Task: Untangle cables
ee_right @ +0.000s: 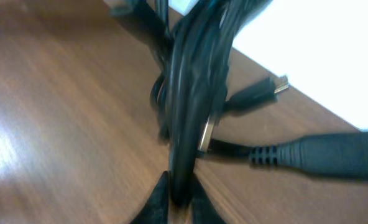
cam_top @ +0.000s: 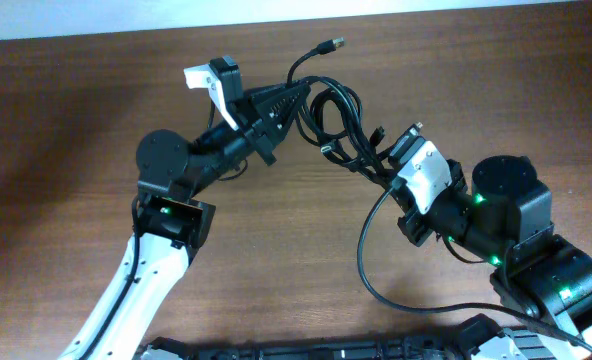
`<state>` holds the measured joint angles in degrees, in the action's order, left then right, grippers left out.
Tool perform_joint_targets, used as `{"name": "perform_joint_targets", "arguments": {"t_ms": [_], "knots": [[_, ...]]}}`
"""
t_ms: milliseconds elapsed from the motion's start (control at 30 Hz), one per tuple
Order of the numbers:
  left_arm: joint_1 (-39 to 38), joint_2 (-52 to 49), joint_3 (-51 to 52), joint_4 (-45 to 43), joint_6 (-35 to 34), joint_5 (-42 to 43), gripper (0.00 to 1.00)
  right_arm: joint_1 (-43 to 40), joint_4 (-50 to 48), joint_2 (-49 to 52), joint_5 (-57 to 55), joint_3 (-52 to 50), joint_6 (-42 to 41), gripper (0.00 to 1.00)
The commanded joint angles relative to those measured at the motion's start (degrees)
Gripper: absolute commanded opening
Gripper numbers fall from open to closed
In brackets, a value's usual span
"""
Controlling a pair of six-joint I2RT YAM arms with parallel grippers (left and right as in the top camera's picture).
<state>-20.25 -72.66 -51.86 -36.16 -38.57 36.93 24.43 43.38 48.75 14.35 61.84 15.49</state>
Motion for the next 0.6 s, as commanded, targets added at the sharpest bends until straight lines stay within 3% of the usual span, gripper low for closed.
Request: {"name": "perform_joint_targets", "arguments": {"t_ms": [0,33,100,233,400,433,567], "knots": [[1.6,0.5,-1.0,-1.7,0.6,-8.2,0.00,0.3,2.7,-0.4,-1.6,-0.2,0.1,0.51],[1.6,0.5,-1.0,-1.7,3.9,-5.9,0.00,0.3,2.6,-0.4,-1.6,-0.2,0.1,0.65],[1.6,0.5,-1.0,-0.7,10.8,-1.4,0.00,0.3,2.3,-0.4,-1.5,-0.2,0.1,0.72],[1.6,0.5,-1.0,3.0,19.4,7.0,0.00,0.3,1.8,-0.4,-1.3,-0.2,0.1,0.73],[1.6,0.4,-1.0,10.8,34.9,20.9,0.00,0.3,-0.3,-0.4,0.2,-0.2,-1.4,0.73],[1.6,0.4,-1.0,11.0,38.4,24.7,0.00,0.3,-0.5,-0.4,0.2,-0.2,-1.4,0.72],[1.6,0.4,-1.0,11.0,44.7,32.4,0.00,0.3,-0.9,-0.5,0.4,-0.2,-1.4,0.43]]}}
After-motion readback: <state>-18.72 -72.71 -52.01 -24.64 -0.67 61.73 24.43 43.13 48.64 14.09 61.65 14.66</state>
